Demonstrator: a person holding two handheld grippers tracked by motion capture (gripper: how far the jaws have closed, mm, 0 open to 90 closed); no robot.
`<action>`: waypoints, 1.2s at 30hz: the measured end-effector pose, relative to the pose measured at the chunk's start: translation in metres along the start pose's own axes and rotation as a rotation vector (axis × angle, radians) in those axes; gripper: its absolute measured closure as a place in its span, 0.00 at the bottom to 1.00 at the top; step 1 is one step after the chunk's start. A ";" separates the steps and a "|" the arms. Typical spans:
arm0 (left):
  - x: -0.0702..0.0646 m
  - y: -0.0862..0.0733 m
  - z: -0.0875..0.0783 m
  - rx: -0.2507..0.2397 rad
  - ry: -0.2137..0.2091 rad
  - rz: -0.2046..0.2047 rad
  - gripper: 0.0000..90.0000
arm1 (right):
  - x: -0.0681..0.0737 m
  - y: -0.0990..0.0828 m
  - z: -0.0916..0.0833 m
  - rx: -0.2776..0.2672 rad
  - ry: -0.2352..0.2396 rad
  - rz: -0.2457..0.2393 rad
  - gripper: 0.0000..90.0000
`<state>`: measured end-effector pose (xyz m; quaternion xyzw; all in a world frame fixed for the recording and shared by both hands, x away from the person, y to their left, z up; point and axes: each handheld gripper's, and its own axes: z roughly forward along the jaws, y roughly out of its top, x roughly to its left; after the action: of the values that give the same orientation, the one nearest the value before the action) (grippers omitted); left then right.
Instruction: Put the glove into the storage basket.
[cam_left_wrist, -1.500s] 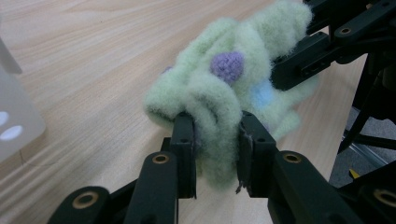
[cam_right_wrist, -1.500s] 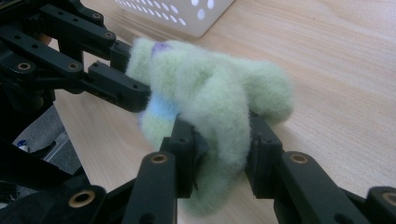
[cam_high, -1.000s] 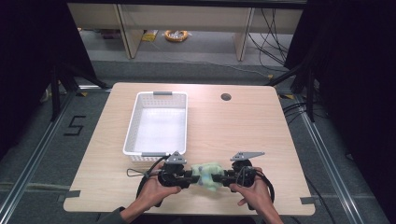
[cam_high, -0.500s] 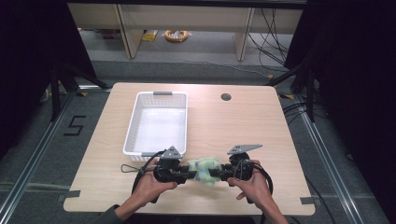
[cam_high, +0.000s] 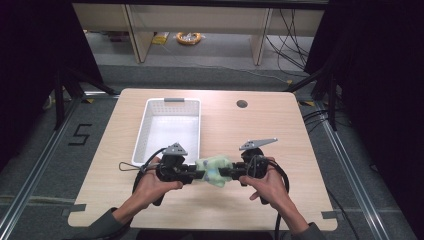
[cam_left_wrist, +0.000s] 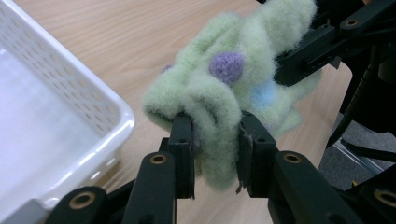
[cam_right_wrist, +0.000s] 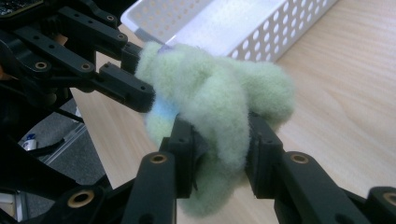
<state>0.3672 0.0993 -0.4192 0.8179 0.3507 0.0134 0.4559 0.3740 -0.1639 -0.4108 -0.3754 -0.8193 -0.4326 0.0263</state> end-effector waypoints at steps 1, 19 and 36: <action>0.002 0.003 -0.002 -0.005 0.002 0.000 0.78 | 0.001 0.004 0.000 0.003 0.001 0.004 0.76; 0.052 0.024 -0.053 0.000 0.084 -0.050 0.78 | 0.017 0.077 0.037 0.035 0.001 -0.055 0.76; 0.112 0.006 -0.056 0.065 0.135 -0.144 0.78 | 0.011 0.108 0.114 0.134 0.015 -0.034 0.75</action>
<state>0.4357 0.2039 -0.4157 0.8022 0.4386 0.0242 0.4044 0.4670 -0.0371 -0.4032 -0.3557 -0.8523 -0.3801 0.0502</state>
